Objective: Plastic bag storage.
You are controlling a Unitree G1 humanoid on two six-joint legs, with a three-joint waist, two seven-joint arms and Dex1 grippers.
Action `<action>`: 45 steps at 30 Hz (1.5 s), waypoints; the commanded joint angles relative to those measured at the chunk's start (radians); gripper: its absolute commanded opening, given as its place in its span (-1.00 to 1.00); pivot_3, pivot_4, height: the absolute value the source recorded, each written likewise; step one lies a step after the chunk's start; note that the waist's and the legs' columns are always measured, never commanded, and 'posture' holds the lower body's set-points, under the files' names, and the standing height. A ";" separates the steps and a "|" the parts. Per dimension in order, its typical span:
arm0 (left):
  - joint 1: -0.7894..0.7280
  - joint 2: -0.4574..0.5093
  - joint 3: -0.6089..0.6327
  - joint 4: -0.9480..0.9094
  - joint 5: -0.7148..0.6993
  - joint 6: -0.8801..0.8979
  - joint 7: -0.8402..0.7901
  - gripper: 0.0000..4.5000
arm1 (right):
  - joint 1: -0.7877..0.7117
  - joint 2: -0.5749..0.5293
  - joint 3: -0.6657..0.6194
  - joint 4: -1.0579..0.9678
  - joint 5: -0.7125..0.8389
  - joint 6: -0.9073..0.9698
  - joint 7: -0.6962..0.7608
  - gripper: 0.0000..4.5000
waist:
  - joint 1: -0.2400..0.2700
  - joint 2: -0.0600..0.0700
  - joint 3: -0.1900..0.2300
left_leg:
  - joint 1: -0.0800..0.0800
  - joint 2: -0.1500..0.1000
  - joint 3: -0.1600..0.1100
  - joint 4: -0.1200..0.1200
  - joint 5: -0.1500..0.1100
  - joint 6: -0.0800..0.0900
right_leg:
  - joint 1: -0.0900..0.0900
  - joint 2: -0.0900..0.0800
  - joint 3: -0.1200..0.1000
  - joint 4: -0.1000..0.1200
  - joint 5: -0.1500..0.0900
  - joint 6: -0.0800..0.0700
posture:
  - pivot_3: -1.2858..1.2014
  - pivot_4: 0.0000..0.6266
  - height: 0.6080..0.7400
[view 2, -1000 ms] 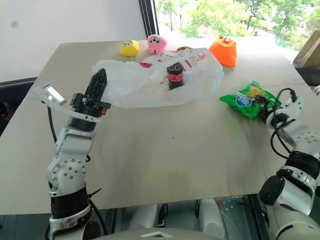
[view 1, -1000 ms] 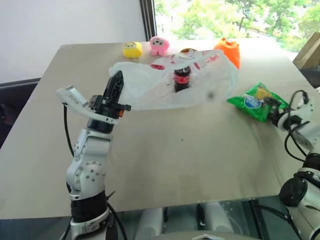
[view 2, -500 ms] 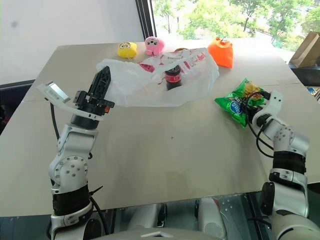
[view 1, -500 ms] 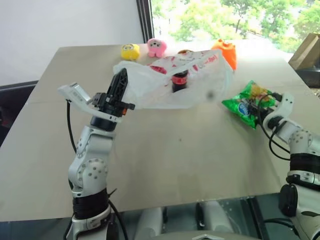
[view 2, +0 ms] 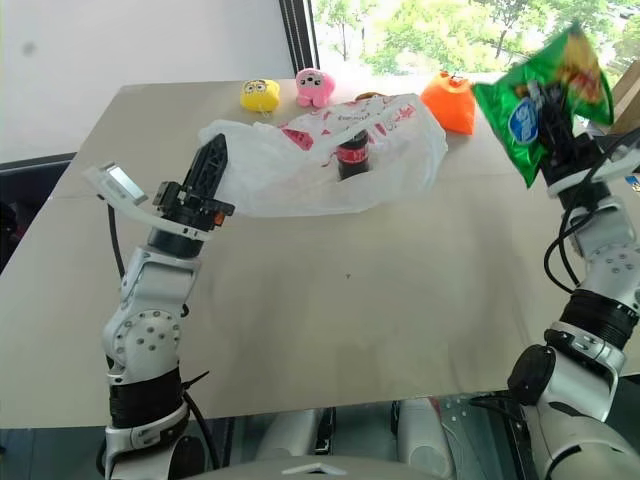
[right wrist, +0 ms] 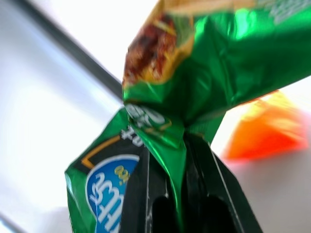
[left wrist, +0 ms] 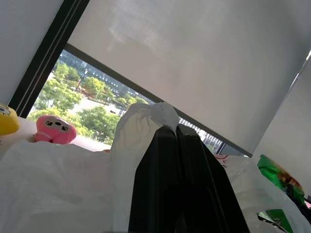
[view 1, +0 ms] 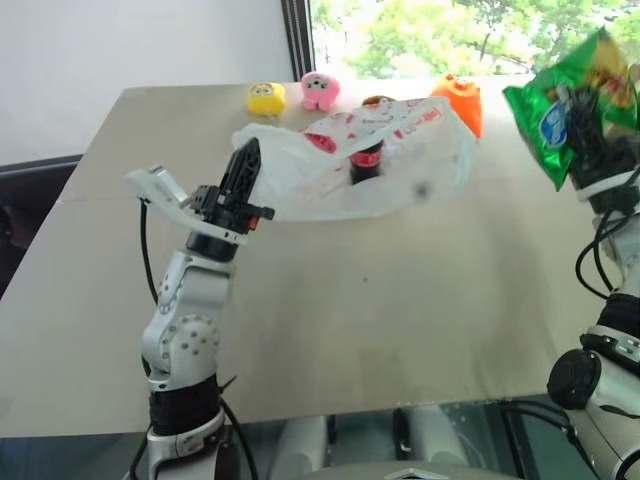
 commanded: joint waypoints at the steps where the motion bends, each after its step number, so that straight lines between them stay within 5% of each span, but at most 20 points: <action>1: -0.014 -0.002 -0.004 -0.018 0.005 -0.015 -0.011 -1.00 | 0.079 -0.048 0.108 -0.220 0.217 0.204 0.148 -0.85 | 0.000 0.000 0.000 | 0.000 0.000 0.000 0.000 0.000 0.000 | 0.000 0.000 0.000 0.000 0.000 0.000 | 0.03 -0.52 1.00; 7: -0.028 -0.042 -0.003 -0.060 0.013 -0.084 -0.037 -1.00 | 0.244 -0.179 0.477 -0.419 0.068 0.316 0.334 -0.85 | 0.001 -0.001 0.000 | -0.001 -0.002 0.000 0.002 -0.001 0.001 | 0.000 -0.001 0.000 0.000 0.000 0.000 | 0.03 -0.52 1.00; 13: 0.004 -0.074 -0.004 -0.150 -0.047 -0.128 -0.056 -1.00 | 0.213 -0.196 0.641 -0.362 -0.072 0.296 0.354 -0.85 | 0.001 -0.003 0.001 | -0.001 -0.002 -0.001 0.003 0.000 0.001 | 0.000 -0.001 -0.001 0.000 0.000 0.000 | 0.03 -0.52 1.00; 16: 0.081 -0.079 -0.041 -0.213 -0.109 -0.099 -0.081 -1.00 | 0.096 -0.101 0.620 -0.216 -0.088 0.331 0.212 -0.85 | -0.006 -0.003 0.002 | 0.000 -0.002 0.000 0.003 0.000 0.001 | 0.000 -0.001 0.000 0.001 0.000 0.000 | 0.03 -0.52 1.00; 20: 0.176 -0.075 -0.079 -0.265 -0.146 -0.081 -0.100 -1.00 | -0.145 0.096 0.433 0.139 -0.005 0.400 -0.171 -0.85 | -0.004 -0.003 0.002 | 0.001 -0.001 0.000 0.003 0.000 0.000 | 0.000 0.000 0.001 0.003 0.000 0.000 | 0.03 -0.52 1.00; 26: 0.203 -0.064 -0.082 -0.239 -0.112 -0.096 -0.099 -1.00 | -0.360 0.227 0.261 0.420 0.046 0.345 -0.314 -0.85 | 0.007 -0.004 0.003 | -0.003 -0.001 -0.002 0.002 0.002 -0.004 | -0.001 -0.001 -0.002 -0.001 0.000 0.000 | 0.03 -0.52 1.00; 31: 0.189 -0.060 -0.071 -0.205 -0.077 -0.111 -0.096 -1.00 | -0.370 0.241 0.280 0.367 0.059 0.423 -0.179 -0.85 | 0.003 -0.003 0.003 | -0.005 -0.002 -0.001 0.001 0.002 -0.004 | -0.001 -0.001 -0.003 -0.005 0.000 0.000 | 0.03 -0.52 1.00; 34: 0.184 -0.060 -0.067 -0.194 -0.077 -0.115 -0.103 -1.00 | -0.386 0.263 0.230 0.414 0.068 0.420 -0.256 -0.85 | 0.000 -0.003 0.003 | -0.006 -0.002 -0.001 0.001 0.002 -0.004 | -0.001 -0.001 -0.003 -0.005 0.000 0.000 | 0.03 -0.52 1.00; 41: 0.194 -0.046 -0.023 -0.164 -0.115 -0.115 -0.117 -1.00 | -0.327 0.194 0.185 0.260 0.186 0.515 -0.125 -0.85 | 0.000 -0.003 0.003 | -0.006 -0.002 -0.002 0.001 0.002 -0.003 | -0.002 -0.001 -0.003 -0.004 0.000 0.000 | 0.03 -0.52 1.00; 45: 0.272 -0.005 0.020 -0.214 -0.204 -0.086 -0.151 -1.00 | -0.317 0.193 0.220 0.253 0.138 0.499 -0.176 -0.85 | -0.008 -0.003 0.003 | -0.005 -0.001 -0.001 0.001 0.000 0.000 | -0.002 -0.001 -0.002 -0.004 0.000 0.000 | 0.03 -0.52 1.00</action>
